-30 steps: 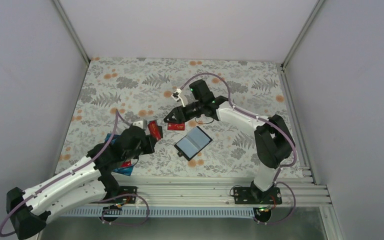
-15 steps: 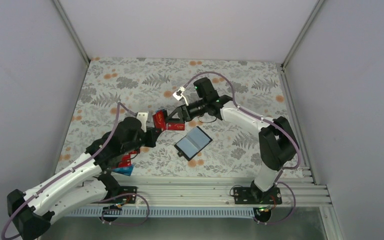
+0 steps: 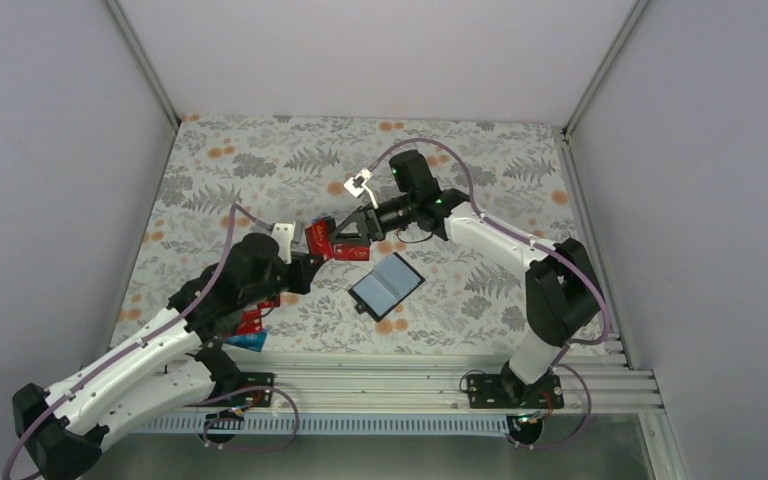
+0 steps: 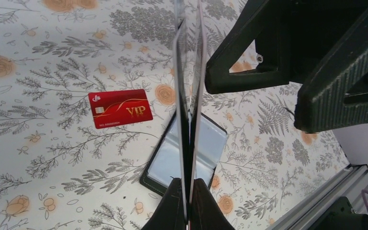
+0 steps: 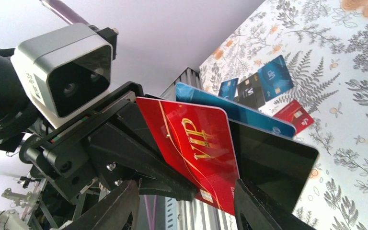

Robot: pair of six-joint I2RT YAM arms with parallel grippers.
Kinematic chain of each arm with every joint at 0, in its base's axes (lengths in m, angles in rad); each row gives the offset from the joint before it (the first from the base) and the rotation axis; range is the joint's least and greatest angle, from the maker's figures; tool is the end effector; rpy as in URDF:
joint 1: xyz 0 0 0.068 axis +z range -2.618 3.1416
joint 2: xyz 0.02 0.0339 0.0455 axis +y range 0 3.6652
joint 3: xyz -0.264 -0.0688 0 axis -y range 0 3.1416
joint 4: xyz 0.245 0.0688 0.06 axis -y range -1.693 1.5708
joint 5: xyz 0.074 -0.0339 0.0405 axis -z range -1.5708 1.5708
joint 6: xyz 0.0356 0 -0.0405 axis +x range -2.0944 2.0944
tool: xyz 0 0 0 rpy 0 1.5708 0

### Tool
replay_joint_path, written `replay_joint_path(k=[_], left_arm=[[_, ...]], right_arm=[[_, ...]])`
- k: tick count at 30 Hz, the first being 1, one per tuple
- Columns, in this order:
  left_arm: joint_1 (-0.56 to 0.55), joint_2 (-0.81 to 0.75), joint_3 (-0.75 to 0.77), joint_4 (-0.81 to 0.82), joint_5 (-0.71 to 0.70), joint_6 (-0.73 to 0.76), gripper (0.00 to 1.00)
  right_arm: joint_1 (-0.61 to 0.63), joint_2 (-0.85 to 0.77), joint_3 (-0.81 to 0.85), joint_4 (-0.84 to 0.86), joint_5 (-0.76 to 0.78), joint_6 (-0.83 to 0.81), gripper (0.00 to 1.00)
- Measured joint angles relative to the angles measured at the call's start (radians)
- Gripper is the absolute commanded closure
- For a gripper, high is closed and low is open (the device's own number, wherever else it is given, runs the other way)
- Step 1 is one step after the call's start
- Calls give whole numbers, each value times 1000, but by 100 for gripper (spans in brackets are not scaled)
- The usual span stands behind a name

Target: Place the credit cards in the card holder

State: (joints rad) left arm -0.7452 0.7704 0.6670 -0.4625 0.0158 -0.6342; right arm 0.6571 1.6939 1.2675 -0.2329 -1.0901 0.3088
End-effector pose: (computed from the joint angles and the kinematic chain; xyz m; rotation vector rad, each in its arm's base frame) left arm 0.1267 -0.1177 0.2730 0.1347 2.2476 -0.8010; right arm 0.2751 0.2521 0.2734 -1.0472 2.0977 1.7183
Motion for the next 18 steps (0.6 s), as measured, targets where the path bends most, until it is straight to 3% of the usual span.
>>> replay_joint_path(k=[18], left_arm=[[4, -102, -30, 51, 82, 22, 98]], right_arm=[[21, 11, 63, 7, -78, -35, 48]])
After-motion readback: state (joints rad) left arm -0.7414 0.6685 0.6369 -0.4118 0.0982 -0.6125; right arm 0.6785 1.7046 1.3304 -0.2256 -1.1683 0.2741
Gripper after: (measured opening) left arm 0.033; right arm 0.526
